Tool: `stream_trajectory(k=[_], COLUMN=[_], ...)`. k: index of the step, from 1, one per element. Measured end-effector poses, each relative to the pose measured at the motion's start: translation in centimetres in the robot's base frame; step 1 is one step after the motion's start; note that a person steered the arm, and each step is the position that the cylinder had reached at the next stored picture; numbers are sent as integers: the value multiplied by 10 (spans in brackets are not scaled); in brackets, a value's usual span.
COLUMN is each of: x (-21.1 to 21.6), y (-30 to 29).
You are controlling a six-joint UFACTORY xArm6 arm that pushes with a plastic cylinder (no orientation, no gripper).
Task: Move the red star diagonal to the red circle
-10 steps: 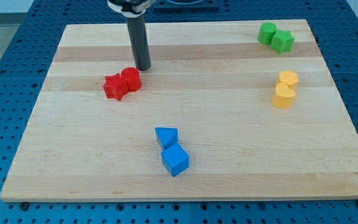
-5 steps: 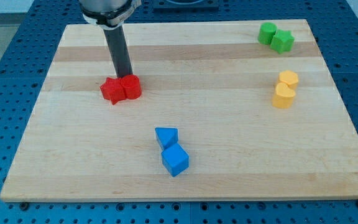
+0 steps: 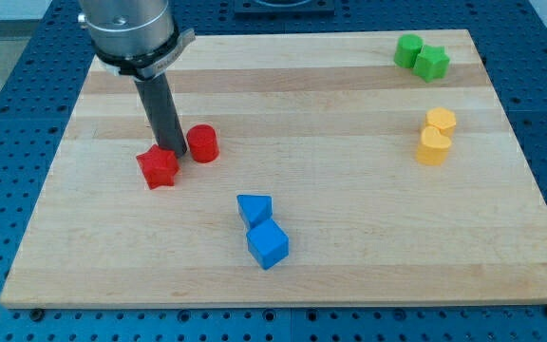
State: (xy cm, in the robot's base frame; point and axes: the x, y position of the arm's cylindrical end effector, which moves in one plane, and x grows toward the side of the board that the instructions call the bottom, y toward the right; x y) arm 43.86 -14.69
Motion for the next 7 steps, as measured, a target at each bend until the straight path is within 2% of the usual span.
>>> stream_trajectory(k=[6,7], x=[142,151], y=[-34,-24])
